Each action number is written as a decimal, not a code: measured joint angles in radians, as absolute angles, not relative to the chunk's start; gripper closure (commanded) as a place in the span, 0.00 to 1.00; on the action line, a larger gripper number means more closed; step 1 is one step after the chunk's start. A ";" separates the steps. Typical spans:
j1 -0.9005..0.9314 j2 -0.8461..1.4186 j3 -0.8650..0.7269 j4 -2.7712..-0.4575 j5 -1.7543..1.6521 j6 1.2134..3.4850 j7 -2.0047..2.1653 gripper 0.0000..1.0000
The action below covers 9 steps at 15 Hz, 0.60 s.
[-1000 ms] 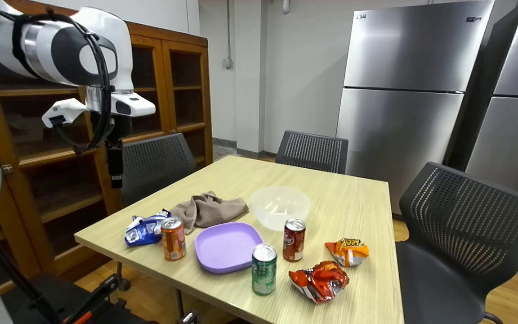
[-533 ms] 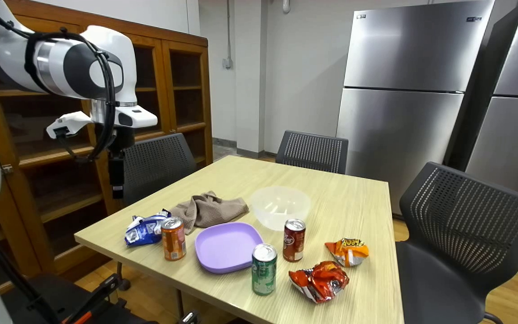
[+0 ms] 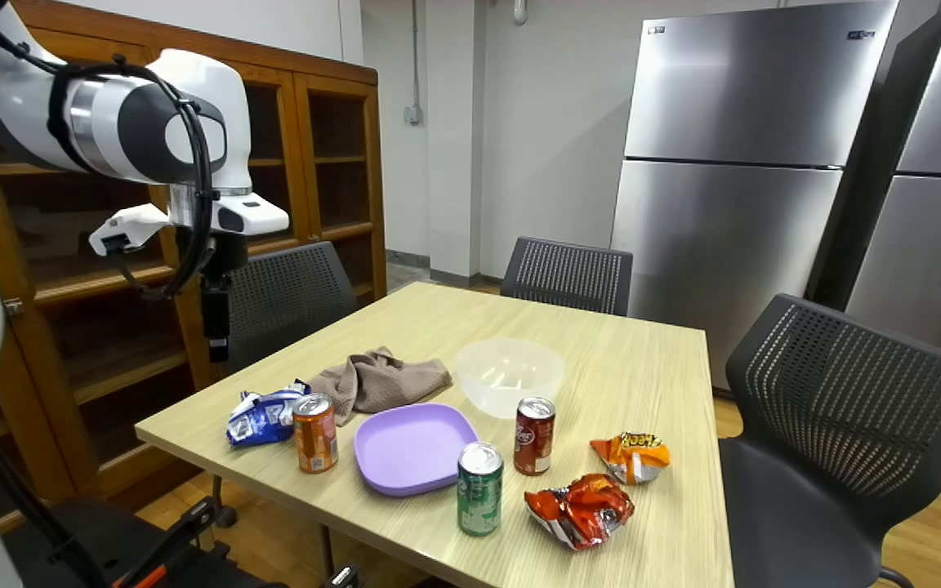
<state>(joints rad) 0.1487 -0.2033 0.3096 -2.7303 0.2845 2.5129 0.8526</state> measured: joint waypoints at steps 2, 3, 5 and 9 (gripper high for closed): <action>0.161 -0.188 0.301 -2.739 0.291 2.563 0.848 0.00; 0.166 -0.175 0.299 -2.742 0.294 2.591 0.847 0.00; 0.179 -0.139 0.293 -2.744 0.309 2.641 0.843 0.00; 0.191 -0.054 0.283 -2.744 0.349 2.735 0.837 0.00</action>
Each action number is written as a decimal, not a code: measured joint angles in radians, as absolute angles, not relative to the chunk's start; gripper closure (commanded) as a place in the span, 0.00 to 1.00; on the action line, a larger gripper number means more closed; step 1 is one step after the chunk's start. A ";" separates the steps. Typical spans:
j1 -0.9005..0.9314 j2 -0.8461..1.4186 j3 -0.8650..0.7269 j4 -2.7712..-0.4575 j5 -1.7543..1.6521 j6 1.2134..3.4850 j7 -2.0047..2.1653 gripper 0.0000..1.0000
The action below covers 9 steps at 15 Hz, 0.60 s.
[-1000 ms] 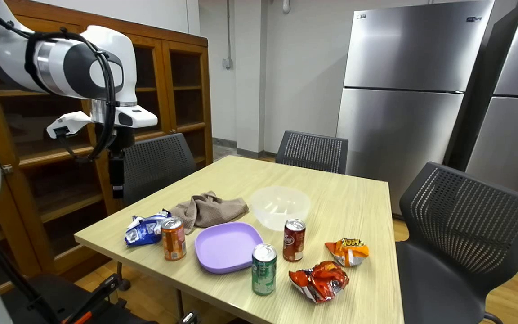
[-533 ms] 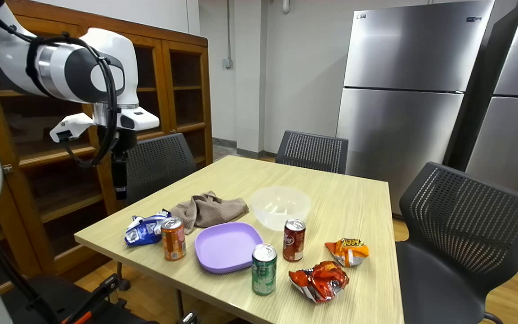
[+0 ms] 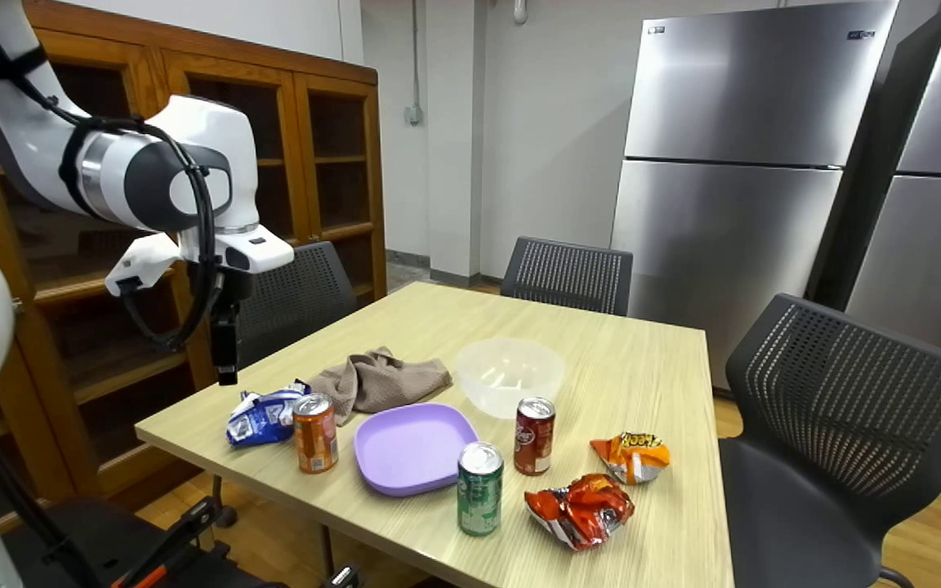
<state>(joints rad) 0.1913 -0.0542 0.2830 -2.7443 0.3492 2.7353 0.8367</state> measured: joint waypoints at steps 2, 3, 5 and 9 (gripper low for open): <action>0.194 -0.011 0.275 -2.743 0.369 2.776 0.833 0.00; 0.194 0.009 0.274 -2.740 0.381 2.793 0.831 0.00; 0.195 0.049 0.272 -2.730 0.407 2.823 0.819 0.00; 0.195 0.128 0.271 -2.692 0.439 2.857 0.803 0.00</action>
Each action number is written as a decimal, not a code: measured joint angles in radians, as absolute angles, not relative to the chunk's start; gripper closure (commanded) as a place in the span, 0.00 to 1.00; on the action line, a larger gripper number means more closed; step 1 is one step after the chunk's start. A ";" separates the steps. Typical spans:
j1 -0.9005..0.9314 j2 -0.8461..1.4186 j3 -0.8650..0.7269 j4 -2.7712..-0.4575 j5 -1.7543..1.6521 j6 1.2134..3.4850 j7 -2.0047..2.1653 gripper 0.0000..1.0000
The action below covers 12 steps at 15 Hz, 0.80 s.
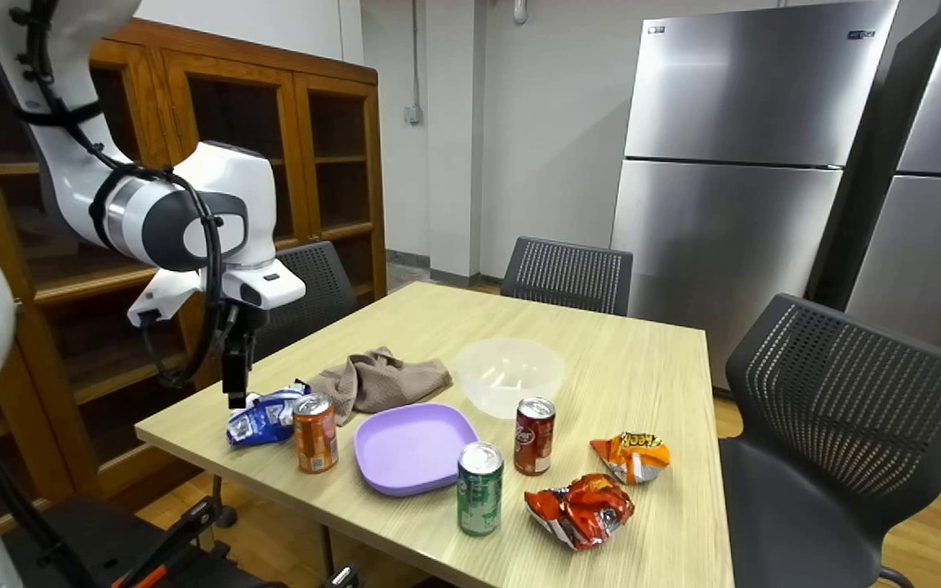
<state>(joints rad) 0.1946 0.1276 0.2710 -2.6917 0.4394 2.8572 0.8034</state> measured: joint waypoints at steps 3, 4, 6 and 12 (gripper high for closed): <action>0.195 0.184 0.268 -2.656 0.439 2.865 0.803 0.00; 0.195 0.202 0.266 -2.643 0.439 2.865 0.803 0.00; 0.195 0.237 0.260 -2.619 0.439 2.865 0.803 0.00; 0.195 0.327 0.241 -2.551 0.439 2.865 0.803 0.25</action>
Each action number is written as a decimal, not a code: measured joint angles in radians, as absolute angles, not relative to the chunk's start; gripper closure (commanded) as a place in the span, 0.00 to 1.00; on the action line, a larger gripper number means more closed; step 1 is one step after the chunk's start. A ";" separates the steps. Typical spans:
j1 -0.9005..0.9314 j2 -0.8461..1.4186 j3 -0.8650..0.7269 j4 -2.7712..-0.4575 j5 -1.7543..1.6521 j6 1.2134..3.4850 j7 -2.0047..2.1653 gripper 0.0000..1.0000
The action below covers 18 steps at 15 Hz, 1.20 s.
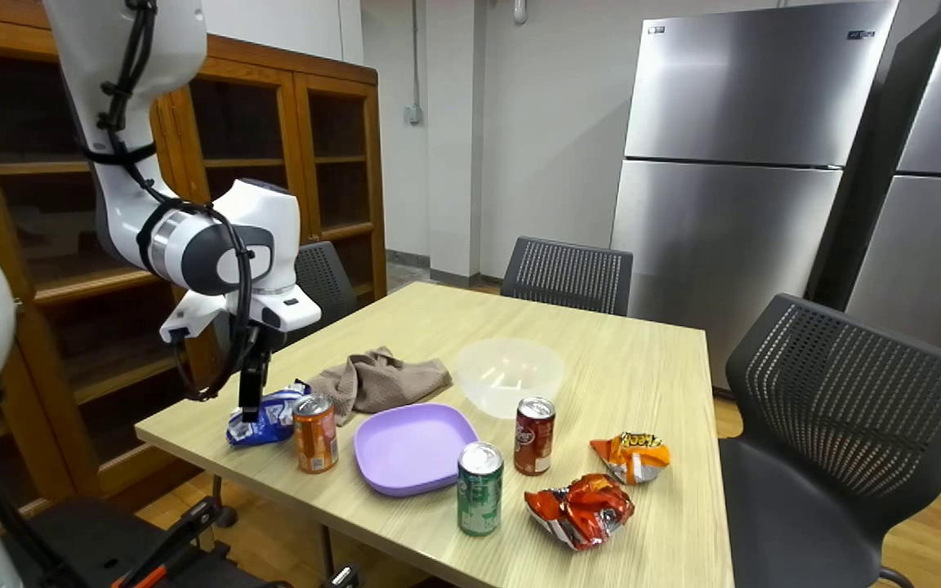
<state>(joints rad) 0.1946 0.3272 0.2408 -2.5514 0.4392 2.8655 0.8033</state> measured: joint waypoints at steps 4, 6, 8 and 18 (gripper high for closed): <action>0.195 0.365 0.235 -2.518 0.439 2.865 0.803 0.51; 0.195 0.375 0.235 -2.507 0.439 2.865 0.802 0.66; 0.195 0.380 0.235 -2.500 0.439 2.865 0.802 0.82; 0.195 0.367 0.253 -2.496 0.439 2.864 0.755 1.00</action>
<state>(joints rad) 0.1953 0.3669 0.2527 -2.4957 0.4392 2.8639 0.7546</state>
